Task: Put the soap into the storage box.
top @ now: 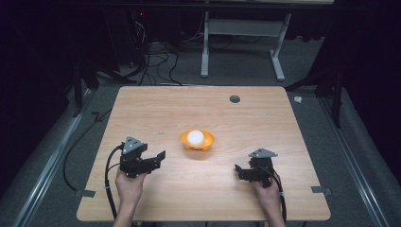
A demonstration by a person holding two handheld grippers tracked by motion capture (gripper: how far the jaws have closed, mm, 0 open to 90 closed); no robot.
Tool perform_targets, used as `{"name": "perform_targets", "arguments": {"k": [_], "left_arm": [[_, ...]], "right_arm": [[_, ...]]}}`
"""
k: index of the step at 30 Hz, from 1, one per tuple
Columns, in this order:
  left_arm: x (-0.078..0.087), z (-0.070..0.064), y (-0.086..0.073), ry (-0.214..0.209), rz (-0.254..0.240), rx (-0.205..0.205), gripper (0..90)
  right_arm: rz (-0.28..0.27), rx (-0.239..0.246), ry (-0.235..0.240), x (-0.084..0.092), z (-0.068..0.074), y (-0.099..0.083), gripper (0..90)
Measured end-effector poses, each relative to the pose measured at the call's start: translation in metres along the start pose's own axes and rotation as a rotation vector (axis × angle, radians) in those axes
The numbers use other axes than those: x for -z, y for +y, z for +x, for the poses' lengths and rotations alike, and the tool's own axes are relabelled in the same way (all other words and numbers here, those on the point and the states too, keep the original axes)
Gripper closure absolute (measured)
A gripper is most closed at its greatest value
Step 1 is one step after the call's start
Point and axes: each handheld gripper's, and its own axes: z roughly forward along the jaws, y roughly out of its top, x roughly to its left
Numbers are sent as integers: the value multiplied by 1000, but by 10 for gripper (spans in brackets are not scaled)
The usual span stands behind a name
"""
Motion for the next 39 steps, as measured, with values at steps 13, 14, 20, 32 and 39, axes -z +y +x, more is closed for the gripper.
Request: {"name": "perform_targets", "arguments": {"k": [13, 14, 20, 32, 39], "left_arm": [[0, 6, -10, 11, 17, 22, 230], [0, 6, -10, 14, 21, 21, 230], [0, 9, -16, 22, 26, 31, 229], [-1, 17, -25, 33, 48, 59, 228], [-3, 21, -29, 37, 61, 71, 229]], "right_arm": [[0, 0, 0, 0, 0, 0, 153], [0, 0, 0, 0, 0, 0, 153], [0, 0, 0, 0, 0, 0, 153], [0, 0, 0, 0, 0, 0, 153], [0, 0, 0, 0, 0, 0, 153]]}}
